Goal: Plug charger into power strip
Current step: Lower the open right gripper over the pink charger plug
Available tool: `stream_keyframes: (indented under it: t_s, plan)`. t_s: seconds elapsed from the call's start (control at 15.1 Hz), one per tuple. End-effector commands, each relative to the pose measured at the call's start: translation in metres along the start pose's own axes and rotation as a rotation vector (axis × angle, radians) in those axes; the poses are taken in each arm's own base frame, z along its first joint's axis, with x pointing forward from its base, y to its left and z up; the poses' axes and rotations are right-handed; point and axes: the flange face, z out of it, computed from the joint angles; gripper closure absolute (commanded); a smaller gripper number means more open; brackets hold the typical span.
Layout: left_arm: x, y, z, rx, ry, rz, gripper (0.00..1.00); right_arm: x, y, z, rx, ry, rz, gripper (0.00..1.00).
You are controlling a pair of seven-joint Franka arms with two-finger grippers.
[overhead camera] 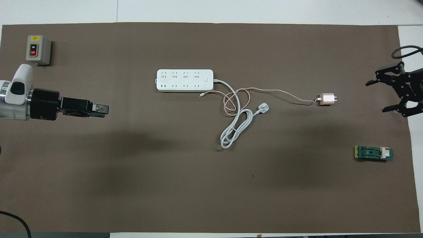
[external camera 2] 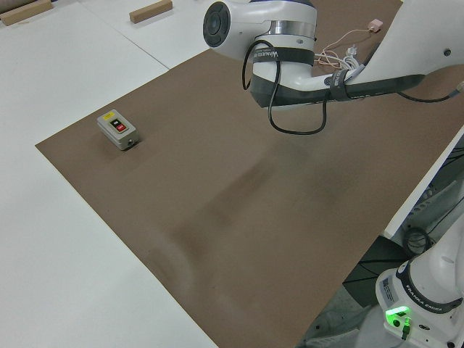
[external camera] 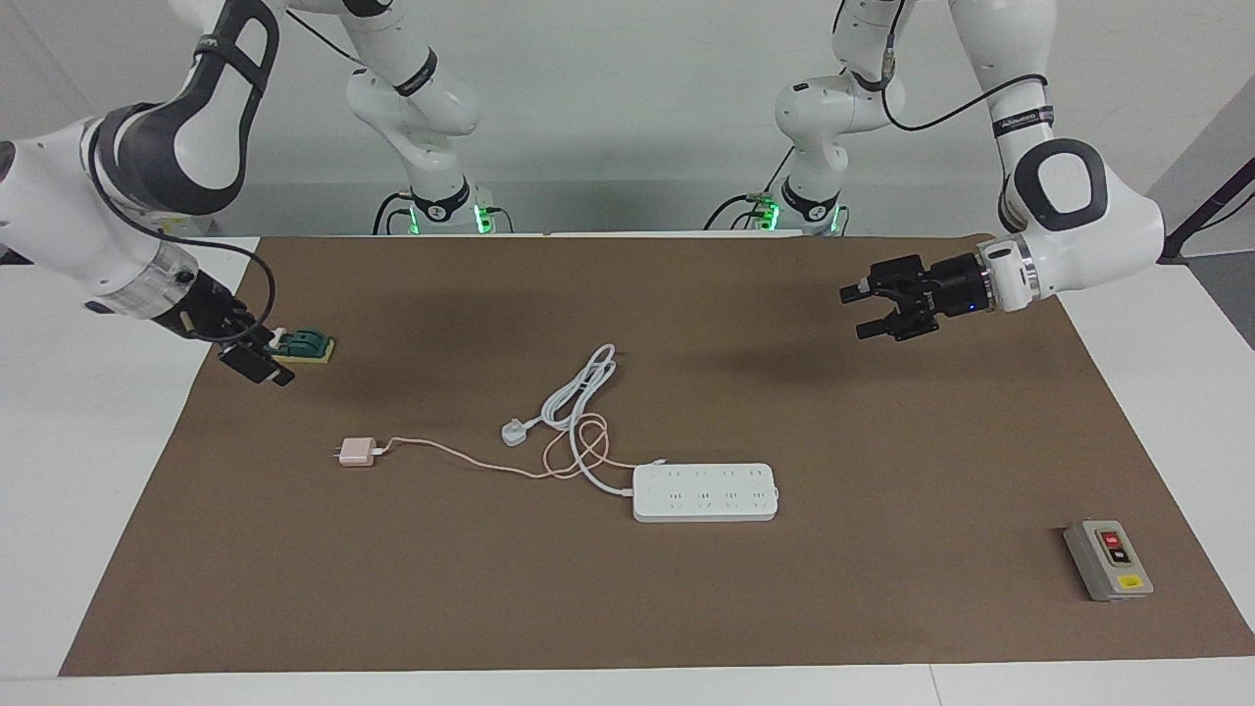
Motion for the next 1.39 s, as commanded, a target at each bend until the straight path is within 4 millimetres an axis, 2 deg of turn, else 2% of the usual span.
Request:
stream_keyframes:
  t_s: [0.0, 0.2, 0.26, 0.4, 0.53, 0.73, 1.12, 1.32]
  plan:
    - [0.005, -0.023, 0.017, -0.110, 0.038, -0.017, 0.00, 0.005, -0.001, 0.022, 0.040, -0.036, 0.168, 0.00]
    - [0.015, -0.050, 0.036, -0.203, 0.060, -0.001, 0.00, 0.034, 0.007, 0.058, 0.034, -0.102, 0.240, 0.00]
    - [0.017, -0.054, 0.037, -0.209, 0.069, 0.009, 0.00, 0.042, 0.009, 0.070, 0.039, -0.132, 0.264, 0.00]
    - [0.019, -0.054, 0.042, -0.229, 0.078, 0.007, 0.00, 0.054, 0.013, 0.092, 0.041, -0.181, 0.301, 0.00]
    - [0.025, -0.046, 0.061, -0.286, 0.089, -0.001, 0.00, 0.059, 0.012, 0.108, 0.061, -0.231, 0.333, 0.00]
    - [0.031, -0.046, 0.066, -0.294, 0.106, -0.006, 0.00, 0.073, 0.014, 0.133, 0.079, -0.250, 0.366, 0.00]
    - [0.029, -0.047, 0.073, -0.314, 0.081, -0.015, 0.00, 0.080, 0.007, 0.162, 0.109, -0.244, 0.383, 0.00]
    - [0.027, -0.046, 0.077, -0.317, 0.068, -0.017, 0.00, 0.083, 0.010, 0.172, 0.121, -0.225, 0.368, 0.00]
